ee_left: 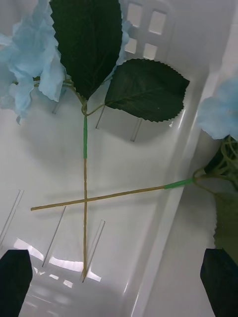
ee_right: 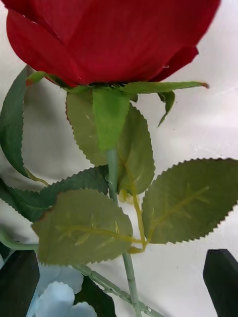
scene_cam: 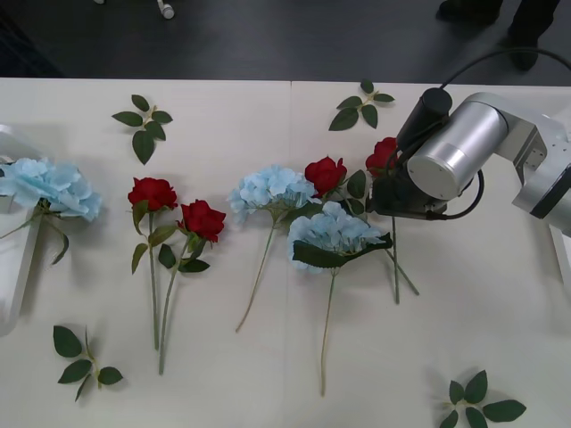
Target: Put the red flowers into the right box and the blue flowers into the left box
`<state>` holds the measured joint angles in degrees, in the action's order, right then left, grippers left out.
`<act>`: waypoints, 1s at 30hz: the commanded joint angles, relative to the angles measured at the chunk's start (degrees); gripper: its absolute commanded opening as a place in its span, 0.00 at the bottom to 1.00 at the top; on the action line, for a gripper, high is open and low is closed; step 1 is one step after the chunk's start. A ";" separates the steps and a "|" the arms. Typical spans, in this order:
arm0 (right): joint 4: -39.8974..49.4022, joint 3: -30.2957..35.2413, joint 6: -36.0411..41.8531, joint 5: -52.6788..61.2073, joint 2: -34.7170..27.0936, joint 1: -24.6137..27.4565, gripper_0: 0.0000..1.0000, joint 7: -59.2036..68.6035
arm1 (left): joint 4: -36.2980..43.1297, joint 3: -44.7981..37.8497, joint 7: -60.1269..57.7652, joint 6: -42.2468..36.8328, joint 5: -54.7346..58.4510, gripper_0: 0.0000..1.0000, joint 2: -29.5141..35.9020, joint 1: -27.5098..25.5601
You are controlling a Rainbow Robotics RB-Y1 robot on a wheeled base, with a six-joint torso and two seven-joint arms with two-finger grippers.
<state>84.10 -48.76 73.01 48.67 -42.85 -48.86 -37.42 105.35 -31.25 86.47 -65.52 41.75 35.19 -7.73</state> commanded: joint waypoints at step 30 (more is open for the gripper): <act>-8.08 -3.01 -5.95 -2.18 2.33 -0.18 0.00 -7.41 | 16.02 7.34 17.33 -18.15 12.30 1.00 -4.96 7.56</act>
<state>75.29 -52.53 67.54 47.06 -40.62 -48.85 -43.06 118.75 -23.78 103.61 -82.67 56.34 33.44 -1.96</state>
